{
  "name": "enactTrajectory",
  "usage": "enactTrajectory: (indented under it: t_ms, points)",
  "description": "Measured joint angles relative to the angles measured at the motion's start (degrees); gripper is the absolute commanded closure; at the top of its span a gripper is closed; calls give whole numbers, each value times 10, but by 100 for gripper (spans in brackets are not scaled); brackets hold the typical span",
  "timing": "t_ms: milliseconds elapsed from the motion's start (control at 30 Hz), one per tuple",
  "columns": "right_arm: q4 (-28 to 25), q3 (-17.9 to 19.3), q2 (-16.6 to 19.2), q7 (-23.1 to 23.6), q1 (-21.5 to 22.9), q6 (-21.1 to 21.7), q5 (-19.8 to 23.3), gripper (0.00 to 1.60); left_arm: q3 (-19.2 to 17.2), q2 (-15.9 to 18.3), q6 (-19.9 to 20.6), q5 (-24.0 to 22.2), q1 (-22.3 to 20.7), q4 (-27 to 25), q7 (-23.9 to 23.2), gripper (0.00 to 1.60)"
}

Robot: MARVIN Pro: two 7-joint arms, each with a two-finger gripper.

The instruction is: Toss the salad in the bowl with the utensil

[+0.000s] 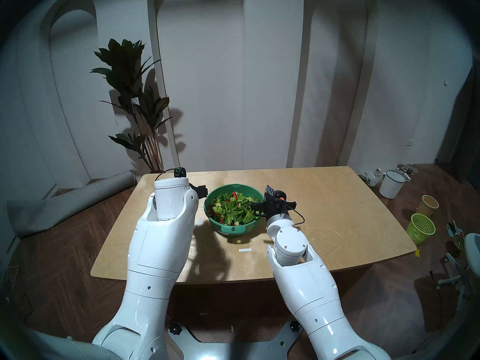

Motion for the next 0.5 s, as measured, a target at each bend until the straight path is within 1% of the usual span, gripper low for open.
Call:
enactTrajectory:
  t_ms: [500]
  points:
    - [0, -2, -2, 0, 0, -2, -4, 160, 46, 33, 0, -78, 56, -59, 49, 0]
